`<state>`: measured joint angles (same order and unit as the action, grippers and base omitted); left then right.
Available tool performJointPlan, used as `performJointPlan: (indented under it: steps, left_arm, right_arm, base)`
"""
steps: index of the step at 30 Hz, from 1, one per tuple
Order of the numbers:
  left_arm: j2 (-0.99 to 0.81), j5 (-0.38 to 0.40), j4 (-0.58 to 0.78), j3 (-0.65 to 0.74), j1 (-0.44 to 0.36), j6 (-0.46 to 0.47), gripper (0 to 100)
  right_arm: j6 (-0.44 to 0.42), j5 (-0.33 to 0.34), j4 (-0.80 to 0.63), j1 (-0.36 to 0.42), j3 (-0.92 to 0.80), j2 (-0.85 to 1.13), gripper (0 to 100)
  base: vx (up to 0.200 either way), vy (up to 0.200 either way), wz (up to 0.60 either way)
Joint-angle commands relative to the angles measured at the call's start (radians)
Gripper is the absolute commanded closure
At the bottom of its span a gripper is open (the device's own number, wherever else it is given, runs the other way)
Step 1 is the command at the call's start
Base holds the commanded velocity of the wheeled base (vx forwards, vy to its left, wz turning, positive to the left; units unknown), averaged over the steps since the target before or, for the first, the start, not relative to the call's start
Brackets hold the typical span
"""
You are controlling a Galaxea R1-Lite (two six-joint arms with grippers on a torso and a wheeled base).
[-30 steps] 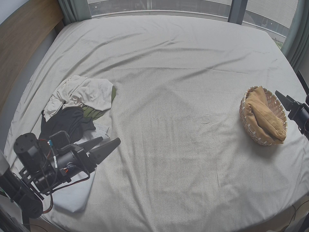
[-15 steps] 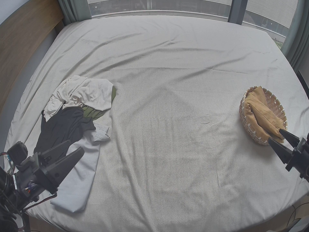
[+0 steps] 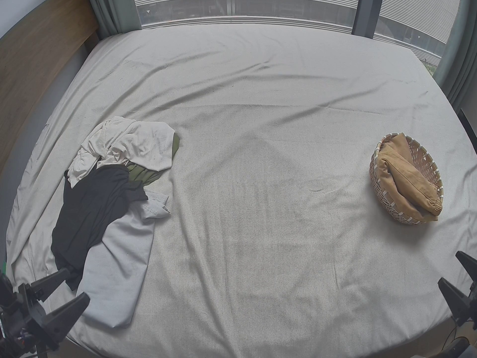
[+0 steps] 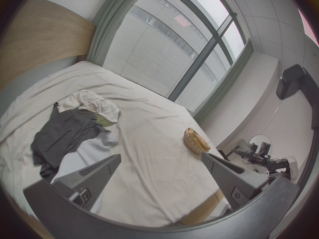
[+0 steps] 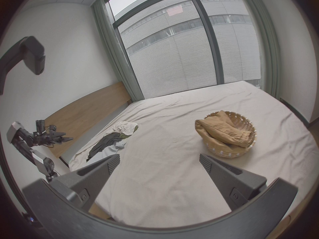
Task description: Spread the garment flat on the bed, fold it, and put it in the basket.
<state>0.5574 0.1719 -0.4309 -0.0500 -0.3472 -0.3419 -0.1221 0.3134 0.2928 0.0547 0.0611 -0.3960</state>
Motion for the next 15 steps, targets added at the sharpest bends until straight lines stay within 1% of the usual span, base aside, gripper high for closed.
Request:
performJointPlan:
  steps: [1,2,3,5,7,9,11,12,13,14,15]
  left_arm:
    - [-0.473,-0.258,0.331,0.05,0.109,0.162,0]
    - [-0.472,-0.282,0.354,0.05,0.126,0.166,0]
    - [-0.47,-0.287,0.374,0.05,0.157,0.17,0]
    - [-0.47,-0.288,0.369,0.05,0.211,0.189,0]
    - [-0.468,-0.298,0.369,0.05,0.244,0.224,0]
    - [-0.468,-0.301,0.369,0.05,0.264,0.23,0]
    - [-0.468,-0.301,0.369,0.05,0.278,0.235,0]
    - [-0.475,-0.301,0.371,0.05,0.298,0.242,0]
    - [-0.49,-0.298,0.374,0.05,0.329,0.259,0]
    - [-0.514,-0.292,0.376,0.05,0.349,0.297,0]
    - [-0.557,-0.276,0.374,0.05,0.358,0.357,0]
  right_arm:
    - [0.09,-0.339,-0.293,-0.065,-0.037,0.385,0]
    - [0.093,-0.355,-0.294,-0.065,-0.037,0.385,0]
    - [0.096,-0.364,-0.291,-0.065,-0.037,0.384,0]
    - [0.104,-0.362,-0.297,-0.065,-0.037,0.384,0]
    - [0.11,-0.339,-0.305,-0.064,-0.035,0.385,0]
    - [0.11,-0.312,-0.307,-0.065,-0.033,0.385,0]
    - [0.134,-0.289,-0.293,-0.067,-0.038,0.385,0]
    - [0.15,-0.28,-0.293,-0.067,-0.049,0.387,0]
    - [0.154,-0.28,-0.29,-0.068,-0.061,0.385,0]
    - [0.148,-0.281,-0.29,-0.068,-0.061,0.385,0]
    - [0.144,-0.283,-0.291,-0.067,-0.061,0.385,0]
  base:
    - [0.0,0.0,0.0]
    - [0.0,0.0,0.0]
    - [0.0,0.0,0.0]
    - [0.0,0.0,0.0]
    - [0.0,0.0,0.0]
    - [0.0,0.0,0.0]
    - [0.0,0.0,0.0]
    - [0.0,0.0,0.0]
    - [0.0,0.0,0.0]
    - [0.0,0.0,0.0]
    - [0.0,0.0,0.0]
